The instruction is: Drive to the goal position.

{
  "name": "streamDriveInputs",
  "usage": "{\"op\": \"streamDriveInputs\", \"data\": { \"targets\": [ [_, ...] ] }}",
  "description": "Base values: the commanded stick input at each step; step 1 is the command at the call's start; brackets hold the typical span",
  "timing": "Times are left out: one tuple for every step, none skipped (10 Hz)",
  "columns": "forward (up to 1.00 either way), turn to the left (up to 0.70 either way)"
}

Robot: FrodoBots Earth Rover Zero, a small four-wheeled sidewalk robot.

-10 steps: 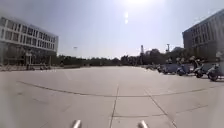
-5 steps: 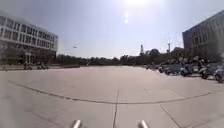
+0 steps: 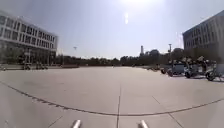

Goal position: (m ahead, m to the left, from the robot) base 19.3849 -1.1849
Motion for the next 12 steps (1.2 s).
{"op": "streamDriveInputs", "data": {
  "targets": [
    [0.70,0.00],
    [0.70,0.00],
    [0.70,0.00],
    [0.70,0.00],
    [0.70,0.00],
    [0.70,0.00],
    [0.70,0.00],
    [0.70,0.00],
    [0.70,0.00],
    [0.70,0.00],
    [0.70,0.00],
    [0.70,0.00]
  ]
}}
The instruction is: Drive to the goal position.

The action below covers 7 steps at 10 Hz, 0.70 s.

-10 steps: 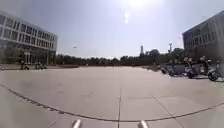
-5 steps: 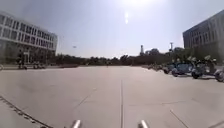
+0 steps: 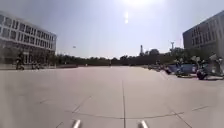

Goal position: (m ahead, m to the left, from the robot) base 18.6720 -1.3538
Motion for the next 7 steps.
{"op": "streamDriveInputs", "data": {
  "targets": [
    [0.70,0.00],
    [0.70,0.00],
    [0.70,0.00],
    [0.70,0.00],
    [0.70,0.00],
    [0.70,0.00],
    [0.70,0.00]
  ]
}}
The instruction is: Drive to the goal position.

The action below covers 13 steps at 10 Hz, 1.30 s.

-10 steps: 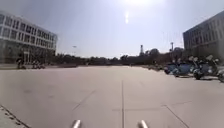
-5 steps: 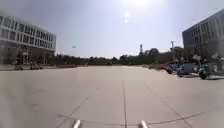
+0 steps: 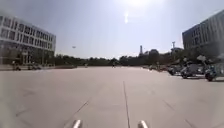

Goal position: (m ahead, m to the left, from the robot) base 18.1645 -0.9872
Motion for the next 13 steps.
{"op": "streamDriveInputs", "data": {
  "targets": [
    [0.70,0.00],
    [0.70,0.00],
    [0.70,0.00],
    [0.70,0.00],
    [0.70,0.00],
    [0.70,0.00],
    [0.70,0.00],
    [0.70,0.00],
    [0.70,0.00],
    [0.70,0.00],
    [0.70,0.00],
    [0.70,0.00],
    [0.70,0.00]
  ]
}}
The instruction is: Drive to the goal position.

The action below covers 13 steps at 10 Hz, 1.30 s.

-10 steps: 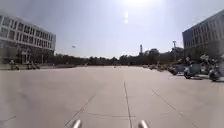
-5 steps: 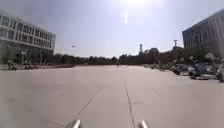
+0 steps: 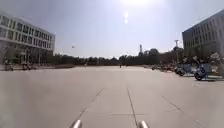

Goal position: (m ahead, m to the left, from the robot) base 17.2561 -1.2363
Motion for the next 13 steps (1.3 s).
{"op": "streamDriveInputs", "data": {
  "targets": [
    [0.70,0.00],
    [0.70,0.00],
    [0.70,0.00],
    [0.70,0.00],
    [0.70,0.00],
    [0.70,0.00],
    [0.70,0.00],
    [0.70,0.00],
    [0.70,0.00],
    [0.70,0.00],
    [0.70,0.00],
    [0.70,0.00],
    [0.70,0.00]
  ]
}}
